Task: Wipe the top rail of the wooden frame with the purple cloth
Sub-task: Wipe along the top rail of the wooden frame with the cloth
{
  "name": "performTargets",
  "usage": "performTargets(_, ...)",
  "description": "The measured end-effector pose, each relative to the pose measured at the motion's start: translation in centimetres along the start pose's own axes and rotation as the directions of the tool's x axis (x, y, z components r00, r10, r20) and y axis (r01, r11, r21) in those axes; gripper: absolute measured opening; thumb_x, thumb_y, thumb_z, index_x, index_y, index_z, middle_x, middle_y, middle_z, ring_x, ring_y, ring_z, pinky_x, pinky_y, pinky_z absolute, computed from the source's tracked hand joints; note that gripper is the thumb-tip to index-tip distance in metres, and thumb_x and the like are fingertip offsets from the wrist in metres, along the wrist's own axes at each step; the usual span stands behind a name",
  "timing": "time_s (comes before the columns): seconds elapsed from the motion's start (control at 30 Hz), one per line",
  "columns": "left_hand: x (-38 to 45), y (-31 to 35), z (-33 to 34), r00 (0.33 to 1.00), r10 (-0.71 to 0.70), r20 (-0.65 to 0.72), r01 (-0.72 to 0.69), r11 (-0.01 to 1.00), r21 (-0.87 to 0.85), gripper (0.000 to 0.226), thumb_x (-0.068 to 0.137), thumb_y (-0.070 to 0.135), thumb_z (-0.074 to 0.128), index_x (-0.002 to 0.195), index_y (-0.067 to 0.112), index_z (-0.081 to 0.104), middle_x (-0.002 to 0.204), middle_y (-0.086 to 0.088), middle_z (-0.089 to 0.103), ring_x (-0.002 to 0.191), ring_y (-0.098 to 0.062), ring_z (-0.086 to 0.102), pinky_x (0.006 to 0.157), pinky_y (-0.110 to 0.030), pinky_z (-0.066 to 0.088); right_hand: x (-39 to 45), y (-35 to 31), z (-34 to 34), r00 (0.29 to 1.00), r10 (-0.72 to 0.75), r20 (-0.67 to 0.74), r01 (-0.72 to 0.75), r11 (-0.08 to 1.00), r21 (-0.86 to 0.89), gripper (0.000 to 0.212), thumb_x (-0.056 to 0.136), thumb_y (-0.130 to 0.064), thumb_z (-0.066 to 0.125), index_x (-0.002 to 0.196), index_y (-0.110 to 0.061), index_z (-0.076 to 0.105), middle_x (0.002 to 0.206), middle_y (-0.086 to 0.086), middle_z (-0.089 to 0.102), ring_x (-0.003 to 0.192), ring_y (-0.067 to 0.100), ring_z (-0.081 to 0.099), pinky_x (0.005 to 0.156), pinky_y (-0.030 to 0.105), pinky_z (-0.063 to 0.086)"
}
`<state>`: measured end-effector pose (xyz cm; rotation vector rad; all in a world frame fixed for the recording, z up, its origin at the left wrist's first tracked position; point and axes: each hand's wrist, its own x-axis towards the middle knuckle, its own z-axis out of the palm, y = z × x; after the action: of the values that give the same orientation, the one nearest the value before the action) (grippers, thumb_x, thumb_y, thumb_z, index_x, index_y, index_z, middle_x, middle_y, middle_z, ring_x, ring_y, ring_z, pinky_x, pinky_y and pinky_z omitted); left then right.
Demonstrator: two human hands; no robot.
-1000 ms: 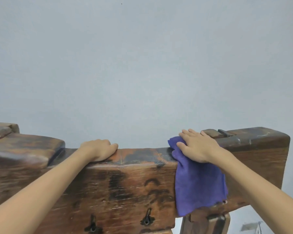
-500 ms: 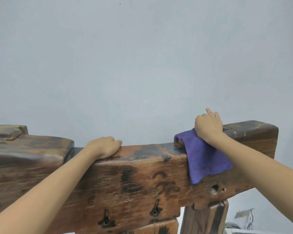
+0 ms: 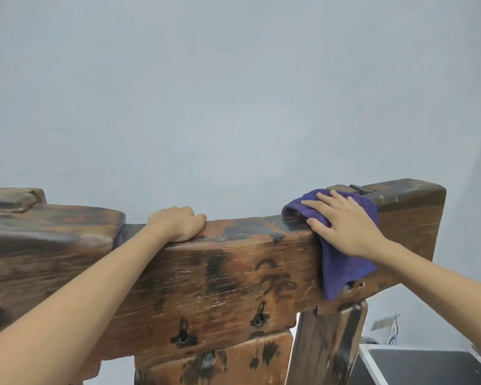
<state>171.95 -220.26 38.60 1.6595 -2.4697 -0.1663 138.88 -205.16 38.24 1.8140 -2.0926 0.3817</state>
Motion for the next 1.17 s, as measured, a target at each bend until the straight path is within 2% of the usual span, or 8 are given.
performTargets(0.33, 0.0, 0.2, 0.3, 1.0, -0.024, -0.013, 0.025, 0.999, 0.029, 0.044, 0.098, 0.048, 0.027, 0.083, 0.016, 0.054, 0.101, -0.011, 0.06, 0.094, -0.029, 0.057, 0.095, -0.041, 0.046, 7.9, -2.3, -1.3, 0.905, 0.129, 0.405, -0.131, 0.991, -0.024, 0.062, 0.094, -0.069, 0.015, 0.141, -0.049, 0.052, 0.159, -0.009, 0.042, 0.154, 0.024, 0.019, 0.121, 0.055, 0.007)
performTargets(0.5, 0.5, -0.2, 0.3, 0.999, -0.036, 0.019, 0.035, 0.999, 0.02, 0.051, 0.102, 0.049, 0.025, 0.077, 0.018, 0.057, 0.1, -0.011, 0.064, 0.093, -0.026, 0.06, 0.089, -0.036, 0.043, 4.1, 0.1, -1.3, 0.975, -0.119, 0.185, 0.102, 0.99, 0.101, 0.056, 0.105, -0.048, 0.008, 0.138, -0.04, 0.053, 0.146, -0.009, 0.053, 0.14, 0.022, 0.042, 0.107, 0.046, 0.034)
performTargets(0.63, 1.0, 2.1, -1.3, 0.958, -0.117, 0.261, 0.091, 0.99, 0.109, 0.059, 0.105, 0.041, 0.017, 0.085, 0.014, 0.066, 0.111, -0.011, 0.067, 0.094, -0.023, 0.058, 0.102, -0.035, 0.04, 2.7, 5.3, -1.1, 0.975, -0.223, -0.004, 0.223, 0.973, 0.067, 0.051, 0.109, -0.038, 0.016, 0.152, -0.037, 0.044, 0.16, -0.006, 0.042, 0.149, 0.016, 0.032, 0.119, 0.037, 0.024)
performTargets(0.73, 1.8, 7.9, -2.1, 0.937, -0.111, 0.33, 0.059, 0.985, 0.162, 0.067, 0.104, 0.05, 0.013, 0.118, 0.012, 0.067, 0.115, -0.011, 0.07, 0.103, -0.023, 0.066, 0.102, -0.033, 0.043, 5.1, 9.4, -1.3, 0.99, -0.113, 0.086, 0.108, 0.992, 0.062, 0.052, 0.106, -0.046, 0.014, 0.153, -0.048, 0.037, 0.166, -0.011, 0.028, 0.153, 0.014, 0.023, 0.122, 0.04, 0.02)
performTargets(0.9, 4.0, 22.1, -0.2, 0.947, 0.29, 0.14, -0.217, 0.896, -0.387, 0.074, 0.103, 0.054, 0.009, 0.141, 0.005, 0.049, 0.151, -0.011, 0.046, 0.123, -0.016, 0.053, 0.11, -0.036, 0.03, 12.2, 15.2, -1.9, 0.923, -0.021, 0.384, -0.029, 0.992, 0.122, 0.054, 0.107, -0.047, 0.014, 0.154, -0.038, 0.039, 0.164, -0.006, 0.034, 0.152, 0.022, 0.026, 0.122, 0.049, 0.018)
performTargets(1.0, 6.1, 27.2, 1.5, 0.957, 0.288, 0.049, -0.234, 0.858, -0.457, 0.075, 0.101, 0.059, 0.005, 0.151, 0.015, 0.039, 0.16, -0.004, 0.034, 0.146, -0.021, 0.032, 0.119, -0.037, 0.017, 14.5, 20.4, -1.5, 0.886, 0.146, 0.44, -0.145, 0.989, -0.036, 0.055, 0.106, -0.042, 0.017, 0.147, -0.023, 0.049, 0.161, 0.002, 0.04, 0.153, 0.026, 0.023, 0.124, 0.049, 0.008)
performTargets(1.1, 8.0, 27.9, 2.6, 0.98, 0.197, 0.004, -0.169, 0.851, -0.497, 0.08, 0.098, 0.064, 0.003, 0.123, 0.02, 0.065, 0.136, -0.006, 0.06, 0.126, -0.024, 0.052, 0.106, -0.039, 0.031, 14.7, 25.9, -2.5, 0.872, 0.28, 0.401, -0.273, 0.959, -0.076, 0.053, 0.105, -0.043, 0.023, 0.143, -0.023, 0.052, 0.163, 0.004, 0.036, 0.154, 0.03, 0.02, 0.122, 0.048, 0.015)
performTargets(1.17, 8.8, 27.5, 2.9, 0.991, 0.131, -0.042, -0.131, 0.805, -0.579, 0.081, 0.098, 0.064, 0.004, 0.095, 0.018, 0.07, 0.105, -0.005, 0.068, 0.103, -0.023, 0.06, 0.092, -0.038, 0.037, 14.0, 27.9, -3.3, 0.88, 0.267, 0.392, -0.282, 0.959, -0.021, 0.046, 0.106, -0.043, 0.029, 0.129, -0.021, 0.062, 0.153, 0.01, 0.049, 0.134, 0.031, 0.044, 0.111, 0.042, 0.03)
